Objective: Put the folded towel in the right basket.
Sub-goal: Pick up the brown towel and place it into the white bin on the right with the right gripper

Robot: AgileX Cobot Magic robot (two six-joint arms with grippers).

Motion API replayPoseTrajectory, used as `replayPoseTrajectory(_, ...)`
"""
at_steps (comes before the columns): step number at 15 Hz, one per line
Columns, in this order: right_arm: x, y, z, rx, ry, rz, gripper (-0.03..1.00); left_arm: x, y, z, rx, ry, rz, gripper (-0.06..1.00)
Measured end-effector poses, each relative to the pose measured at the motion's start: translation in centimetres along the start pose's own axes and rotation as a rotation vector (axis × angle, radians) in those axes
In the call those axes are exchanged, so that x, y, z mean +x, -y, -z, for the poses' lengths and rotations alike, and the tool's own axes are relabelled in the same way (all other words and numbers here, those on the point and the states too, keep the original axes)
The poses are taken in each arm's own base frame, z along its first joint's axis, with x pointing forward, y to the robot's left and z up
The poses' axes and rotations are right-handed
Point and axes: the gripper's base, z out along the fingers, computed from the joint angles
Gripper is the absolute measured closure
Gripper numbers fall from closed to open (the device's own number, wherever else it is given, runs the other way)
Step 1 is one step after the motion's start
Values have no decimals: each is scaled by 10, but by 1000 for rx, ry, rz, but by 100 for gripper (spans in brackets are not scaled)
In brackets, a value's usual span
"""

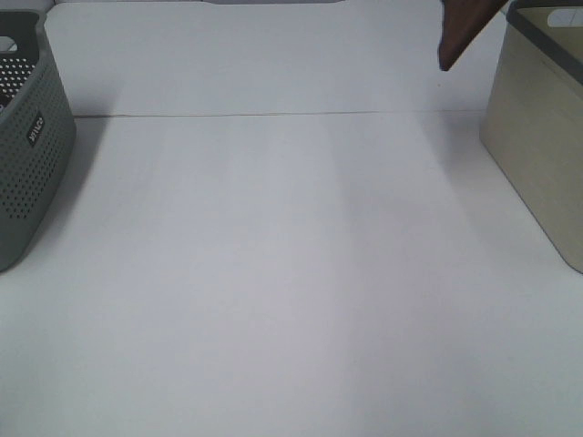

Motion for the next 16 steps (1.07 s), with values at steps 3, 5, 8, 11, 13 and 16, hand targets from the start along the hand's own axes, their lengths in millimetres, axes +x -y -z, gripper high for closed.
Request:
replayPoseTrajectory(3,7,58,20,68,29,-122,92,0,0,0,0,0,0,94)
replayPoseTrajectory(5,14,87,32,81,51,-201,92,0,0,0,0,0,0,94)
replayPoseTrajectory(8,22,113,35,63,64,-284,92,0,0,0,0,0,0,94)
replayPoseTrajectory(11,27,124,15,64,29,-342,92,0,0,0,0,0,0,94)
replayPoseTrajectory(13,27,128,-1,67,29,-392,92,0,0,0,0,0,0,94)
replayPoseTrajectory(16,37,137,-19,126,-50,-381,92,0,0,0,0,0,0,94)
